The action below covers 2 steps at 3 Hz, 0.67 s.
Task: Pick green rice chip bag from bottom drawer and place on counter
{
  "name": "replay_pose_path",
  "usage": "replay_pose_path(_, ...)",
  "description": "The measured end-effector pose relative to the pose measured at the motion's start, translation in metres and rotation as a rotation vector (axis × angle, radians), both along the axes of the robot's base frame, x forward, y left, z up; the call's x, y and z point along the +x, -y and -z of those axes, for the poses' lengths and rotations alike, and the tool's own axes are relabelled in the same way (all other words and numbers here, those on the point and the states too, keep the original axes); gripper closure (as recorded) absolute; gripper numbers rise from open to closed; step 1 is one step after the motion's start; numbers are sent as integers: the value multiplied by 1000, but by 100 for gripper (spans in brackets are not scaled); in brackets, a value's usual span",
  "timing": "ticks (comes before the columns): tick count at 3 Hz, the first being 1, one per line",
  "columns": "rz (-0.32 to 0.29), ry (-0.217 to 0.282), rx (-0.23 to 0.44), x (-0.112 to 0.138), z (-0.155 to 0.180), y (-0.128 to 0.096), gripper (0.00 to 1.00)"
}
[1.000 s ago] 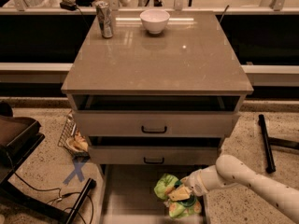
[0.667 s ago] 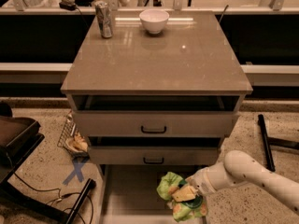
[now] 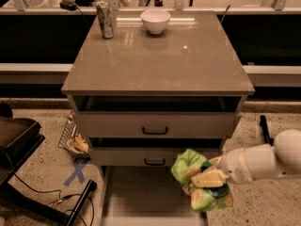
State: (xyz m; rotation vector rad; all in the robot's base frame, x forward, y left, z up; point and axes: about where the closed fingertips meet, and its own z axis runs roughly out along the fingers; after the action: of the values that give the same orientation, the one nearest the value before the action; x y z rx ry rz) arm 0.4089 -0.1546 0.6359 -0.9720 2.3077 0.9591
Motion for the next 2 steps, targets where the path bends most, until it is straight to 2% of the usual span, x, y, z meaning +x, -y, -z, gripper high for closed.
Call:
replay_pose_path(1, 50, 84, 44, 4, -71, 11, 100)
replay_pose_path(2, 50, 84, 44, 4, -71, 11, 100)
